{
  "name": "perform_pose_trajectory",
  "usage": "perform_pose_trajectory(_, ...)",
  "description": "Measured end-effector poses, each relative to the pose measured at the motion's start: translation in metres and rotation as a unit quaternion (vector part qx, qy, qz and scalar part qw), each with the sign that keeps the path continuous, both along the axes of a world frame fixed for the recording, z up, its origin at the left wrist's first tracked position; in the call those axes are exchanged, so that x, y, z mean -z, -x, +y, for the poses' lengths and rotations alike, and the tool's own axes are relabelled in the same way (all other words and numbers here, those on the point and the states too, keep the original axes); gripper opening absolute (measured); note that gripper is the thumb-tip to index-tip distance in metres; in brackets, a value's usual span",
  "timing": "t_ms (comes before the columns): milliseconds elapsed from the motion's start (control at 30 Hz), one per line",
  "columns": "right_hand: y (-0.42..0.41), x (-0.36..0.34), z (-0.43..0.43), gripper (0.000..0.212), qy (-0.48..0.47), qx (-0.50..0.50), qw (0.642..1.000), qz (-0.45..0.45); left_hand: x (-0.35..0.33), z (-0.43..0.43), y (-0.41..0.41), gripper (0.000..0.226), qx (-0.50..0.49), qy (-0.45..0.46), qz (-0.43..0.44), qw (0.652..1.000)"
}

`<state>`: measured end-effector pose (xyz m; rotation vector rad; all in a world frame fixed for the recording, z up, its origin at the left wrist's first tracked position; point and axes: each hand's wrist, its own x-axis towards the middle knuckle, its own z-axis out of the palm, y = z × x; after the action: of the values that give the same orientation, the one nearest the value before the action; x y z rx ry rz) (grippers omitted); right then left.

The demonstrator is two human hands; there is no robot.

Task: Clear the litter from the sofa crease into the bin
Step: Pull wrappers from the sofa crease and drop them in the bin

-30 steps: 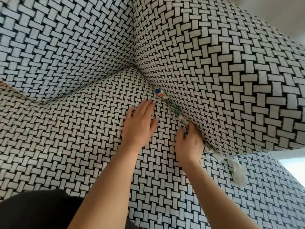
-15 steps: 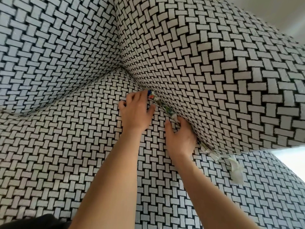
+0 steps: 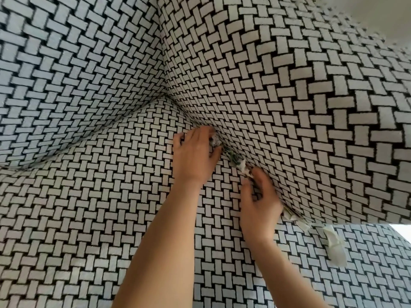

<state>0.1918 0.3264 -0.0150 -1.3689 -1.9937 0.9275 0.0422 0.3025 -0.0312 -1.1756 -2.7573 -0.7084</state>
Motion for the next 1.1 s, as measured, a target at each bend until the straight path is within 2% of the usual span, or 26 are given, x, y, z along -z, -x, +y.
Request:
perform_pose_trajectory(233, 0.021, -0.001, 0.004, 0.064, -0.014, -0.063, 0.972, -0.227, 0.005, 0.003, 0.004, 0.050, -0.005, 0.034, 0.029, 0.999)
perform_pose_trajectory(333, 0.026, -0.004, 0.007, 0.066, 0.002, -0.073, 0.965, -0.252, 0.002, 0.007, 0.008, 0.046, -0.010, 0.039, 0.007, 0.999)
perform_pose_trajectory(500, 0.044, -0.006, 0.016, 0.057, 0.015, -0.077, 0.954, -0.289, 0.000, 0.015, 0.016, 0.039, -0.016, 0.057, -0.012, 0.998)
perform_pose_trajectory(733, 0.058, 0.002, 0.027, 0.034, 0.044, -0.002, 0.971, -0.236, -0.002, 0.012, 0.016, 0.034, -0.004, 0.028, -0.015, 0.999)
perform_pose_trajectory(833, 0.058, 0.004, 0.027, 0.035, 0.037, 0.015, 0.978, -0.203, -0.004, 0.010, 0.014, 0.032, -0.001, -0.017, -0.034, 0.999)
perform_pose_trajectory(900, 0.057, 0.006, 0.027, 0.036, 0.024, 0.015, 0.982, -0.185, -0.007, 0.009, 0.011, 0.025, -0.029, -0.079, -0.056, 0.995)
perform_pose_trajectory(967, 0.056, 0.008, 0.026, 0.037, 0.002, 0.007, 0.987, -0.161, -0.010, 0.007, 0.011, 0.020, -0.098, -0.177, -0.116, 0.972)
perform_pose_trajectory(1033, 0.057, 0.011, 0.025, 0.041, -0.026, -0.013, 0.993, -0.118, -0.012, 0.005, 0.012, 0.022, -0.158, -0.270, -0.183, 0.932)
perform_pose_trajectory(1100, 0.058, 0.012, 0.022, 0.045, -0.048, -0.035, 0.995, -0.081, -0.012, 0.002, 0.013, 0.022, -0.175, -0.319, -0.201, 0.909)
